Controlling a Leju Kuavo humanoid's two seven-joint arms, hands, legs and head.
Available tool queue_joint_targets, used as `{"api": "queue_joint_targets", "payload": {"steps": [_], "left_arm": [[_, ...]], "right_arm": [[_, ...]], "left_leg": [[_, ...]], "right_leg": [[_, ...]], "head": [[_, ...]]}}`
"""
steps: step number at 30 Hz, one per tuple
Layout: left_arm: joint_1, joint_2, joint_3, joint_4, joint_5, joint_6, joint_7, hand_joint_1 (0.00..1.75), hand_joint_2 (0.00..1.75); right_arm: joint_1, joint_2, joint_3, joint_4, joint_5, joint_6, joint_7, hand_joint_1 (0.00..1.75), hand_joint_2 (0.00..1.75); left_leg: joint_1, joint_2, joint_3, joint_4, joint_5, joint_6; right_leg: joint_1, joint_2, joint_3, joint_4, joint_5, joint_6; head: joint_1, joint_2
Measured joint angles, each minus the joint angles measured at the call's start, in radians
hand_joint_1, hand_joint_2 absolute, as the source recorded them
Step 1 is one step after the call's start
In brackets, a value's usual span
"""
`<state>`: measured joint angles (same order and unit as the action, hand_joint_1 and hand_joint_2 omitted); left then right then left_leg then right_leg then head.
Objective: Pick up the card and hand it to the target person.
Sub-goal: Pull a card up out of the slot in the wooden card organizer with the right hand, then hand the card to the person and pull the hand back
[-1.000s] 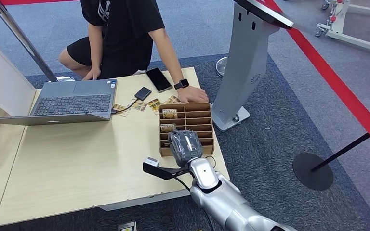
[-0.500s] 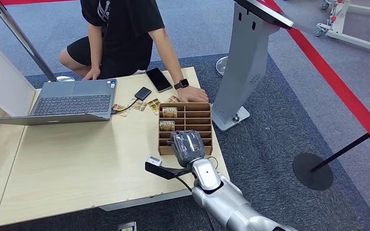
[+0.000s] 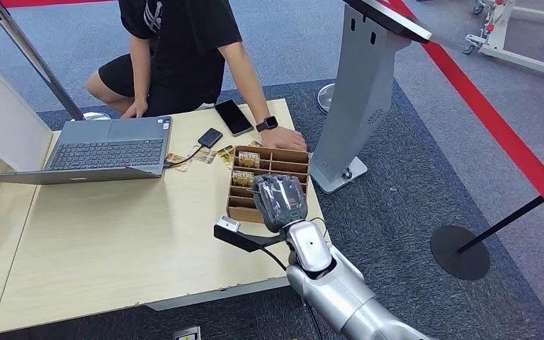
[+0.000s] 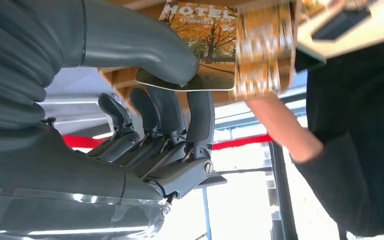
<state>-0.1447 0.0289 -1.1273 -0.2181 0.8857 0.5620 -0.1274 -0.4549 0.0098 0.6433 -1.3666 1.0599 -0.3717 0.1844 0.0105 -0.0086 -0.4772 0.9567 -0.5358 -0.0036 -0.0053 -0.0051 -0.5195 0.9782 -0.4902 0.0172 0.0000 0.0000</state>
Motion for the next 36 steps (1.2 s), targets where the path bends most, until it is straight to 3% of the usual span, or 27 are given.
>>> {"api": "queue_joint_targets", "payload": {"steps": [6,11,24,36], "left_arm": [[-0.004,-0.001,-0.001,0.001,-0.002,0.002,-0.001,0.00,0.00],[-0.012,-0.001,-0.007,0.001,-0.009,0.001,0.006,0.00,0.00],[-0.031,0.003,-0.020,0.001,-0.032,-0.004,0.012,0.00,0.00],[-0.030,-0.001,-0.026,0.002,-0.043,-0.012,0.016,0.00,0.00]], "right_arm": [[-0.028,-0.015,-0.002,-0.079,-0.079,0.037,-0.021,1.31,1.75],[-0.079,-0.017,0.005,-0.042,-0.097,0.056,-0.021,1.34,1.75],[-0.367,0.087,0.059,0.380,-0.004,-0.019,-0.022,1.37,1.75],[-0.394,0.113,0.092,0.514,0.070,-0.012,0.001,1.21,1.75]], "left_leg": [[0.000,0.000,0.000,0.000,0.001,0.000],[0.000,0.000,0.000,0.000,0.001,0.000],[0.000,0.006,0.002,-0.002,0.001,-0.001],[0.000,0.004,0.003,-0.003,0.002,-0.001]], "right_leg": [[0.000,0.000,0.000,0.000,0.001,0.000],[0.000,0.000,0.000,0.000,0.001,0.000],[0.000,0.006,0.000,-0.001,0.003,-0.001],[0.000,0.005,0.002,-0.002,0.003,-0.001]], "head": [[0.000,0.000],[0.000,0.000],[0.000,0.000],[0.000,0.000]]}}
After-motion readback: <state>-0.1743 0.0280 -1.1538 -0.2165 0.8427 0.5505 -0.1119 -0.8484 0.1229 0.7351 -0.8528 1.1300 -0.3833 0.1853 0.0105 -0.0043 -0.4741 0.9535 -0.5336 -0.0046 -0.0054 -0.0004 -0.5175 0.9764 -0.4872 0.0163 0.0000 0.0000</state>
